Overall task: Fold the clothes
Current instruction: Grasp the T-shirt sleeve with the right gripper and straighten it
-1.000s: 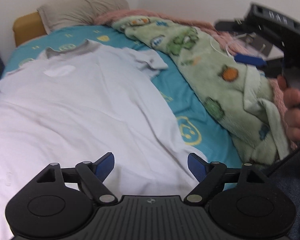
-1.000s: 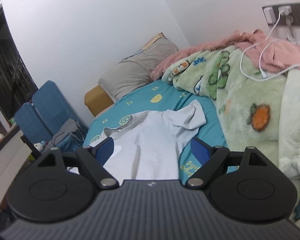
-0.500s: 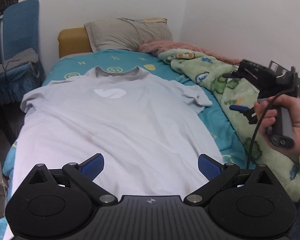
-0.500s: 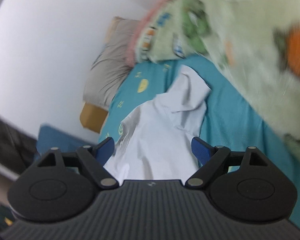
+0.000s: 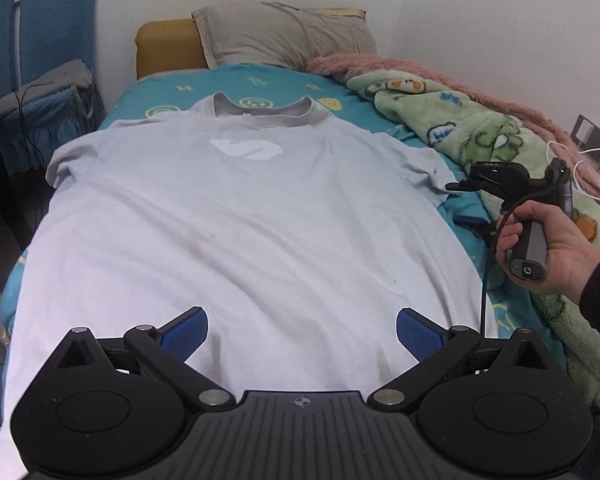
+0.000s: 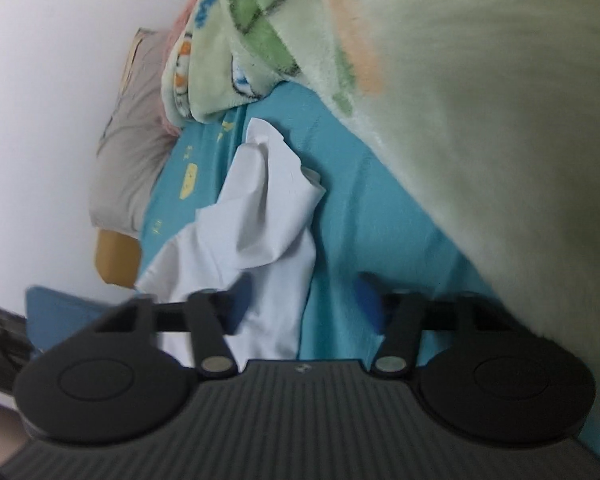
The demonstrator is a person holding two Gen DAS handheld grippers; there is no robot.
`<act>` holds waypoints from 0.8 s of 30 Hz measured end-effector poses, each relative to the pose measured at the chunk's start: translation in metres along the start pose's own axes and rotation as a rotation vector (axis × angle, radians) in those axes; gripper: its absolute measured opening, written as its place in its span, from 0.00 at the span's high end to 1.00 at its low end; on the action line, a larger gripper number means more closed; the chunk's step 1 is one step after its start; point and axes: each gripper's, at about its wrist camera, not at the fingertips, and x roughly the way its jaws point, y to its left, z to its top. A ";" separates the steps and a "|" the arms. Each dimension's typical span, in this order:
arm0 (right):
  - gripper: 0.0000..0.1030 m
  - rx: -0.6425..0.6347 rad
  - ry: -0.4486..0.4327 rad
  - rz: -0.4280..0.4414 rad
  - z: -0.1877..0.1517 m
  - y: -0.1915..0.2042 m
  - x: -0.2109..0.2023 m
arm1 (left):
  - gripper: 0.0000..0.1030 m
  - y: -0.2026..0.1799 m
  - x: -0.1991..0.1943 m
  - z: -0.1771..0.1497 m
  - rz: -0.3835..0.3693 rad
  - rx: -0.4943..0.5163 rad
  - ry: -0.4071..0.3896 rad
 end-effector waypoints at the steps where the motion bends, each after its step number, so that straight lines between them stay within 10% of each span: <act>1: 0.57 -0.032 0.006 -0.007 0.001 0.004 0.005 | 0.01 0.001 0.003 0.000 -0.005 -0.001 0.004; 10: 0.91 -0.218 0.011 -0.030 -0.001 0.030 0.036 | 0.01 0.004 0.016 -0.002 -0.009 -0.009 0.030; 24: 0.94 -0.028 -0.096 0.138 -0.004 0.031 -0.049 | 0.01 -0.002 -0.015 0.000 -0.020 0.016 -0.069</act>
